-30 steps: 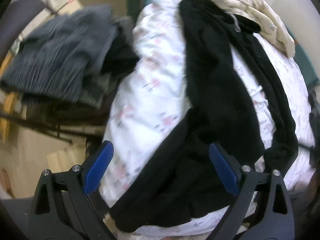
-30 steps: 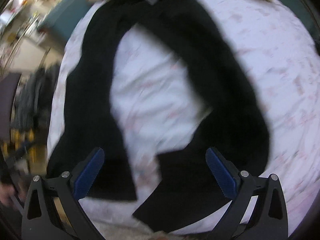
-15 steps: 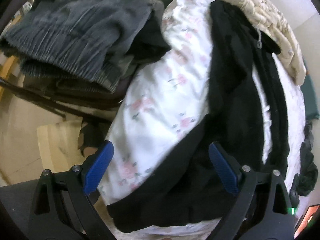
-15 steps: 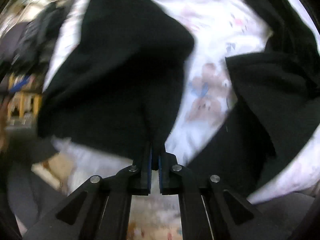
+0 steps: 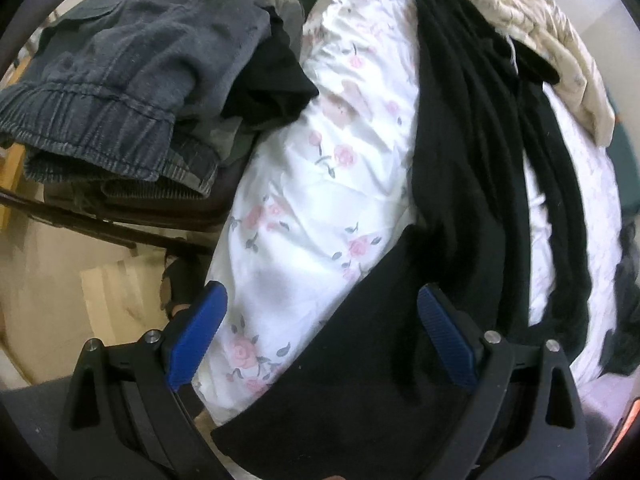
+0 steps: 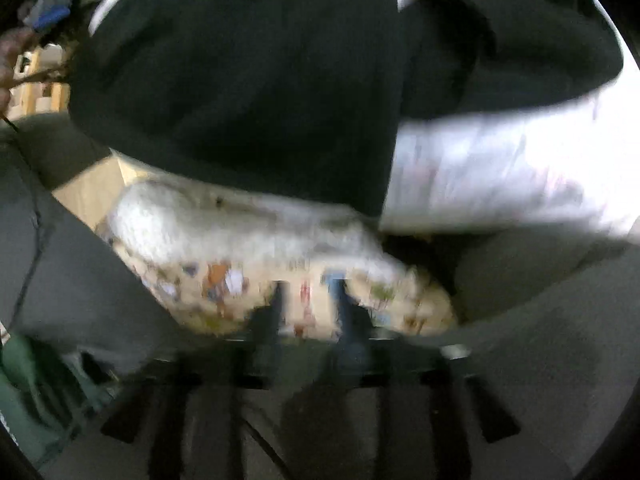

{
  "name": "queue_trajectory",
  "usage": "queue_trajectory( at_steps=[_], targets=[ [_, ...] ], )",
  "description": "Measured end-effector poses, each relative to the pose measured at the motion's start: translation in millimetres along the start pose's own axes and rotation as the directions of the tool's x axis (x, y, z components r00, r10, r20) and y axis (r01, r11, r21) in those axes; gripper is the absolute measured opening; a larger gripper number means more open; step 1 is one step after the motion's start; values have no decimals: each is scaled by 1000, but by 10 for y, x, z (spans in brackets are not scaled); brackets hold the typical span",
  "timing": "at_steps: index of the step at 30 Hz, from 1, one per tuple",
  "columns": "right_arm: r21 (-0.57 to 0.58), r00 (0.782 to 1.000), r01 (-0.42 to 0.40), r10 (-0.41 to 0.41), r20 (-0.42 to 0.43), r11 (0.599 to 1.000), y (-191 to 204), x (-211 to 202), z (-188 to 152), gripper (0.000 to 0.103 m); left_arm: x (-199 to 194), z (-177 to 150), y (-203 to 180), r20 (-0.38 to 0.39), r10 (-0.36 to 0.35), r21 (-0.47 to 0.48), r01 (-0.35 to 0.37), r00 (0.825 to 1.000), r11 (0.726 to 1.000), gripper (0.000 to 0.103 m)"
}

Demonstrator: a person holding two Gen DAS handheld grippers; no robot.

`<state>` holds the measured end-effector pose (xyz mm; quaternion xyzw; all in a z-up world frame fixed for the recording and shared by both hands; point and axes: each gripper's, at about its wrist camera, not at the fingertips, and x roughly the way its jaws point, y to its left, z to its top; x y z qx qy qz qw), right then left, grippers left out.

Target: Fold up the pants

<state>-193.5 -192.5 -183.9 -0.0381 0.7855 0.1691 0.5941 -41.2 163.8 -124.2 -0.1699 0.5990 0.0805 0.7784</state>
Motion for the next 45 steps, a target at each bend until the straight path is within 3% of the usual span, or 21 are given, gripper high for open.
queue_trajectory(
  at_steps=[3, 5, 7, 8, 9, 11, 12, 13, 16, 19, 22, 24, 25, 28, 31, 33, 38, 39, 40, 42, 45],
  targets=[
    [0, 979, -18, 18, 201, 1000, -95, -408, 289, 69, 111, -44, -57, -13, 41, 78, -40, 999, 996, 95],
    [-24, 937, -70, 74, 341, 997, -190, -639, 482, 69, 226, -71, -96, -33, 59, 124, -54, 998, 991, 95],
    [-6, 894, -54, 52, 445, 998, -276, -721, 667, 69, 402, -120, -161, -66, 79, 181, -66, 995, 981, 89],
    [8, 877, -61, 50, 478, 998, -326, -716, 725, 69, 501, -158, -201, -87, 83, 212, -63, 993, 975, 81],
    [24, 860, -83, 59, 507, 996, -390, -703, 792, 69, 593, -199, -238, -118, 79, 239, -48, 990, 970, 64],
    [74, 832, -179, 111, 544, 981, -554, -605, 900, 69, 659, -278, -300, -104, 130, 308, -92, 986, 947, 54],
    [98, 832, -210, 124, 541, 973, -602, -525, 925, 69, 656, -305, -324, -83, 146, 333, -111, 986, 936, 34],
    [131, 844, -215, 116, 524, 968, -609, -450, 938, 69, 638, -326, -335, -80, 146, 353, -109, 986, 929, 3],
    [170, 860, -193, 83, 504, 966, -631, -417, 972, 69, 457, -379, -328, -81, 101, 364, -65, 992, 929, 0],
    [173, 838, -233, 107, 534, 957, -740, -537, 911, 69, 192, -533, -309, -62, 88, 404, -56, 994, 913, 0],
    [211, 847, -273, 130, 516, 939, -833, -466, 859, 69, -28, -672, -199, 101, 267, 484, -282, 958, 829, 0],
    [225, 850, -300, 153, 503, 927, -859, -443, 839, 69, 11, -705, 28, 2, 277, 451, -248, 961, 857, 0],
    [223, 849, -310, 163, 503, 924, -863, -444, 843, 69, 39, -739, 88, -12, 295, 458, -257, 955, 851, 0],
    [207, 844, -311, 169, 510, 927, -847, -502, 842, 69, 184, -844, 179, -27, 391, 509, -324, 920, 798, 0],
    [207, 842, -318, 175, 511, 925, -834, -497, 856, 69, 459, -974, 365, -96, 493, 540, -371, 864, 756, 0],
    [211, 841, -322, 177, 511, 923, -844, -496, 844, 69, 454, -928, 379, -93, 486, 529, -371, 869, 764, 0],
    [225, 826, -339, 174, 537, 913, -927, -550, 789, 69, -149, -687, 236, 85, 280, 372, -291, 956, 882, 4],
    [231, 821, -340, 168, 545, 911, -948, -564, 779, 69, -288, -635, 217, 124, 212, 326, -241, 969, 914, 16],
    [243, 813, -347, 161, 559, 906, -984, -587, 764, 69, -356, -596, 197, 145, 166, 296, -203, 975, 933, 46],
    [262, 798, -364, 155, 582, 894, -1050, -623, 744, 69, -487, -547, 136, 197, 62, 231, -108, 978, 967, 86],
    [290, 748, -403, 130, 651, 868, -1209, -777, 636, 69, -504, -421, -65, 184, -30, 208, -9, 983, 978, 88]
  ],
)
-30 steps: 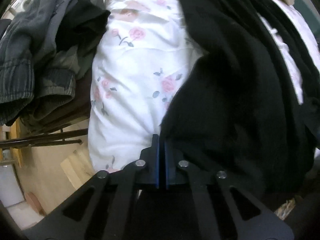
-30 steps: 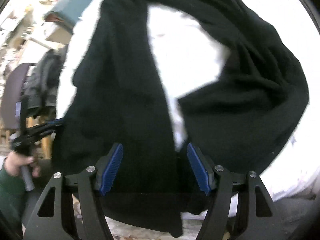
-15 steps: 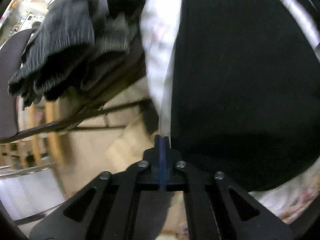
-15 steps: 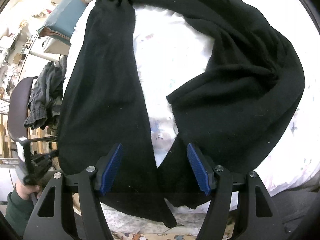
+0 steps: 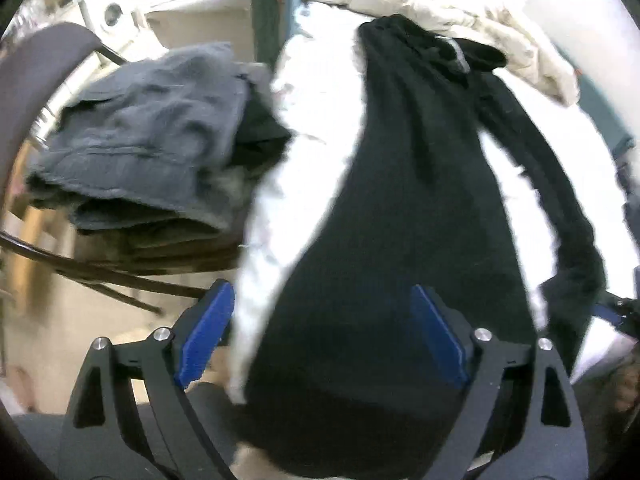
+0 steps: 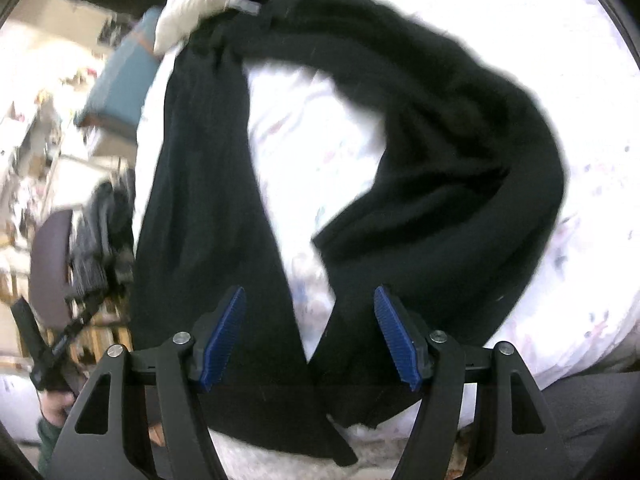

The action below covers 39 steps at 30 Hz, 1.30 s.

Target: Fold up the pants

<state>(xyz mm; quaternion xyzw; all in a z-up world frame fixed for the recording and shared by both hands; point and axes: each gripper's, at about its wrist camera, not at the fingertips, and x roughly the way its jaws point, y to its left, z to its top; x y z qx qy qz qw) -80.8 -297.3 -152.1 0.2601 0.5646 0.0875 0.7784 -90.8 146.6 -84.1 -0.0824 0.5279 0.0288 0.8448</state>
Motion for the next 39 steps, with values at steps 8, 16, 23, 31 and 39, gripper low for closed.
queue_trajectory(
  at_steps=[8, 16, 23, 31, 39],
  targets=[
    [207, 989, 55, -82, 124, 977, -473, -620, 171, 72, 40, 195, -913, -25, -102, 71, 103, 994, 992, 88],
    [-70, 953, 297, -300, -42, 952, 11, 136, -156, 72, 121, 250, -1527, -86, -174, 185, 187, 981, 965, 88],
    [-468, 857, 446, -515, -22, 763, 482, 795, -223, 21, 152, 241, -1490, -117, -187, 163, 205, 975, 965, 88],
    [-290, 896, 429, -443, 16, 856, 187, -376, -71, 2, 48, 206, -1416, -114, -222, 146, 237, 968, 960, 88],
    [-75, 804, 587, -591, -58, 806, -575, -1347, -116, 9, -18, 87, -1422, -127, -233, 171, 253, 964, 952, 88]
  ],
)
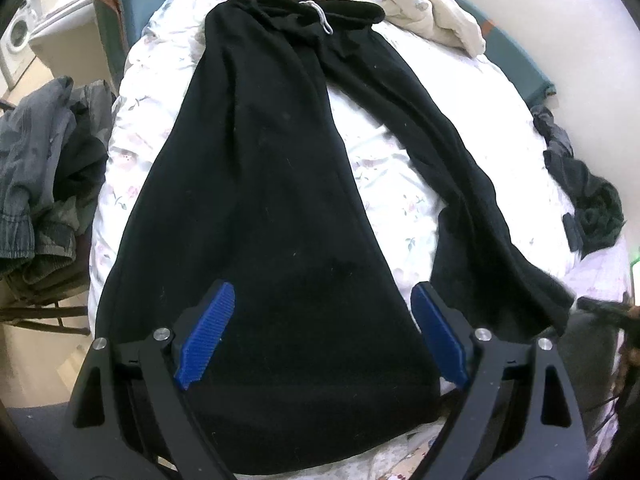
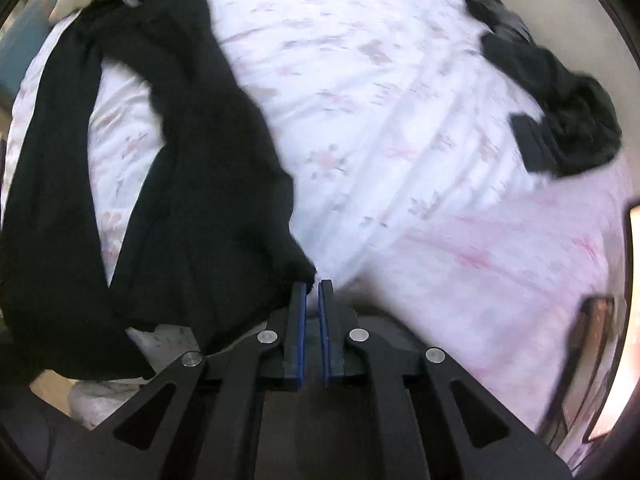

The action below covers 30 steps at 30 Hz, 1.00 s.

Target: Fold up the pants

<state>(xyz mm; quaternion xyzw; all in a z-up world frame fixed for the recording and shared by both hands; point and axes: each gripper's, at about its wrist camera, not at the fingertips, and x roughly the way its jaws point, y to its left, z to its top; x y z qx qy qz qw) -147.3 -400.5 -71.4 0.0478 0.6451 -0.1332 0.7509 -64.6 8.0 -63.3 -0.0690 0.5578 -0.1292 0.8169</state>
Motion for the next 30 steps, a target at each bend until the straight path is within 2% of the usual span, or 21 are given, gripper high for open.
queue_trajectory(
  at_steps=[2, 3, 4, 5, 9, 15, 19, 21, 23, 27, 30],
  targets=[
    [12, 1000, -8, 7, 26, 1000, -56, -122, 18, 17, 38, -19, -32, -9, 14, 19, -13, 1000, 1000, 88],
    [4, 999, -7, 7, 46, 1000, -54, -187, 36, 35, 68, -27, -51, -19, 18, 26, -17, 1000, 1000, 88],
    [-2, 998, -7, 8, 64, 1000, -50, -238, 53, 58, 87, -37, -61, -26, 18, 31, -17, 1000, 999, 88],
    [-6, 995, -18, 18, 96, 1000, -27, -305, 74, 62, 114, -45, -79, -36, 17, 37, -16, 999, 999, 88],
    [-49, 988, -77, 83, 128, 996, 170, -458, 148, 62, 145, -47, -172, -40, 22, 70, -19, 999, 997, 88],
    [-85, 976, -127, 140, 169, 988, 440, -743, 212, 62, 14, -52, -195, 6, 16, 94, -16, 1000, 995, 88],
    [-102, 964, -140, 159, 211, 985, 538, -941, 319, 62, -80, -41, -29, 35, 20, 43, -21, 999, 999, 88],
    [-118, 958, -137, 162, 237, 984, 585, -1001, 374, 62, -112, -75, 77, 53, 47, 30, -49, 997, 998, 88],
    [-127, 954, -146, 174, 242, 981, 610, -995, 397, 62, -132, -141, 220, 43, 67, -23, -66, 997, 998, 88],
    [-126, 962, -166, 188, 197, 978, 646, -817, 353, 62, -155, -288, 326, 17, 2, -140, 0, 1000, 990, 88],
    [-132, 970, -172, 191, 147, 976, 684, -578, 229, 62, -92, -379, 200, -8, -1, -141, 0, 1000, 990, 88]
  ],
)
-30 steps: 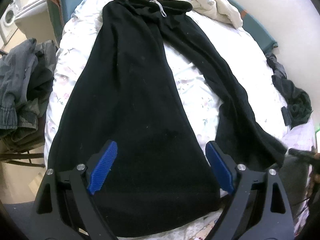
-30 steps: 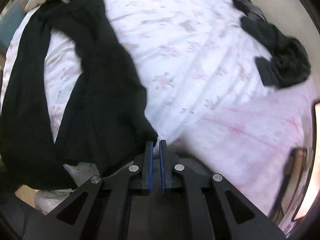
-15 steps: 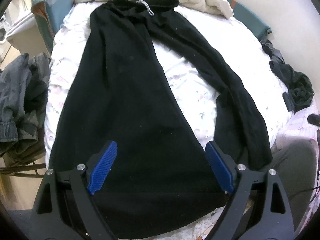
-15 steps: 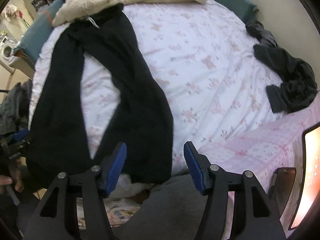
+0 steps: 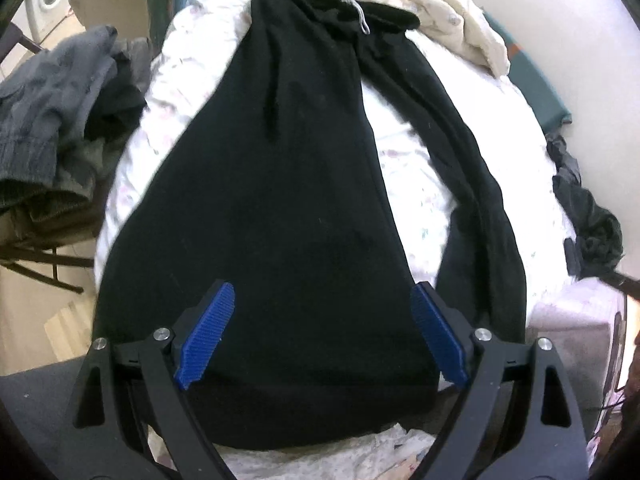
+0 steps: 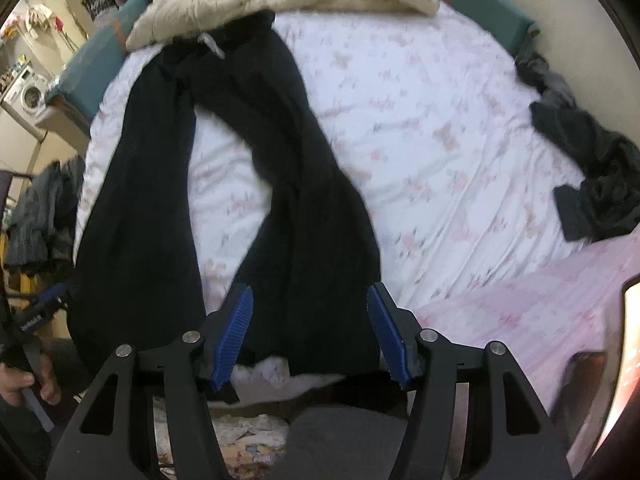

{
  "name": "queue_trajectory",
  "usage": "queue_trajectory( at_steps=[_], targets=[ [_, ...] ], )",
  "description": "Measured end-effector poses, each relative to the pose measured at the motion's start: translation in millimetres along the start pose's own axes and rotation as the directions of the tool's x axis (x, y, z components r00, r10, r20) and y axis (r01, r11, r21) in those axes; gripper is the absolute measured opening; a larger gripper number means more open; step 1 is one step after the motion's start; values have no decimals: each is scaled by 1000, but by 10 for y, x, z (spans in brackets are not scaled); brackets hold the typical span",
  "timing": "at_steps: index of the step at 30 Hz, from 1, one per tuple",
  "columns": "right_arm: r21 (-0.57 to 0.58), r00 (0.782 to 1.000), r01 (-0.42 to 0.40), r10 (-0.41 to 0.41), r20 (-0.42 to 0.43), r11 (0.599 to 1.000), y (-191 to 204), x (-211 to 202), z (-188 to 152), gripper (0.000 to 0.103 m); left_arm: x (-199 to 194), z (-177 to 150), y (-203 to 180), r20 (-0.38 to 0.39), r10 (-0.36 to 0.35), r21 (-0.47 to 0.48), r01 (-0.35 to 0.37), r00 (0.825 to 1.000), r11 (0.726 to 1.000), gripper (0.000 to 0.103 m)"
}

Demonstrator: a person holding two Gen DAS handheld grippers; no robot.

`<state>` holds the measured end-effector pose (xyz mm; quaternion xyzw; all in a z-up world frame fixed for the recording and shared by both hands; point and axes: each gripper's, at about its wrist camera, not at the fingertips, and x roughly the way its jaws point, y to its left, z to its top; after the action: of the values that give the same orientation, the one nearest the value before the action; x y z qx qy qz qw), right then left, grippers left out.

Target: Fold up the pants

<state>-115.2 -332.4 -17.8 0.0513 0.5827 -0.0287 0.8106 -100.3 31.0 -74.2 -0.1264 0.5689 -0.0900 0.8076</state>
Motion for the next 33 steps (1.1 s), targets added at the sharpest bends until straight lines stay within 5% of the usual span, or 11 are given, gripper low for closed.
queue_trajectory(
  at_steps=[7, 11, 12, 16, 19, 22, 24, 27, 28, 30, 33],
  targets=[
    [21, 984, -86, 88, -157, 996, 89, 969, -610, 62, 172, -358, -508, -50, -6, 144, 13, 999, 990, 88],
    [-70, 982, 10, -23, -187, 998, 220, 1528, -769, 60, 225, -393, -752, -10, 33, 245, -29, 999, 969, 88],
    [-81, 984, 25, -39, -174, 996, 212, 1600, -760, 52, 225, -386, -780, 5, 45, 260, -45, 999, 965, 88],
    [-99, 990, 44, -57, -131, 994, 78, 1525, -610, 4, 262, -337, -822, 56, 98, 294, -110, 994, 950, 88],
    [-68, 978, 206, -207, 0, 976, -194, 1220, -502, 3, 418, -274, -866, 24, 97, 279, -100, 995, 955, 88],
    [131, 962, 256, -266, 65, 958, -703, 943, -488, 3, 764, -211, -1058, -71, 25, 252, -6, 997, 968, 88],
    [106, 943, 313, -322, 82, 944, -712, 929, -557, 3, 1048, -229, -1268, -124, 6, 279, 29, 992, 960, 88],
    [101, 939, 322, -331, 92, 941, -736, 944, -623, 3, 1562, -253, -1641, -151, 26, 360, 31, 988, 932, 72],
    [106, 940, 317, -328, 98, 942, -776, 930, -632, 3, 1762, -261, -1765, -144, 72, 406, -7, 987, 914, 54],
    [77, 934, 335, -342, 106, 939, -706, 937, -604, 3, 2056, -296, -1932, -157, 106, 457, -23, 982, 889, 34],
    [54, 928, 347, -351, 124, 936, -633, 949, -558, 3, 2036, -392, -2107, -123, 107, 525, -27, 987, 851, 4]
  ],
)
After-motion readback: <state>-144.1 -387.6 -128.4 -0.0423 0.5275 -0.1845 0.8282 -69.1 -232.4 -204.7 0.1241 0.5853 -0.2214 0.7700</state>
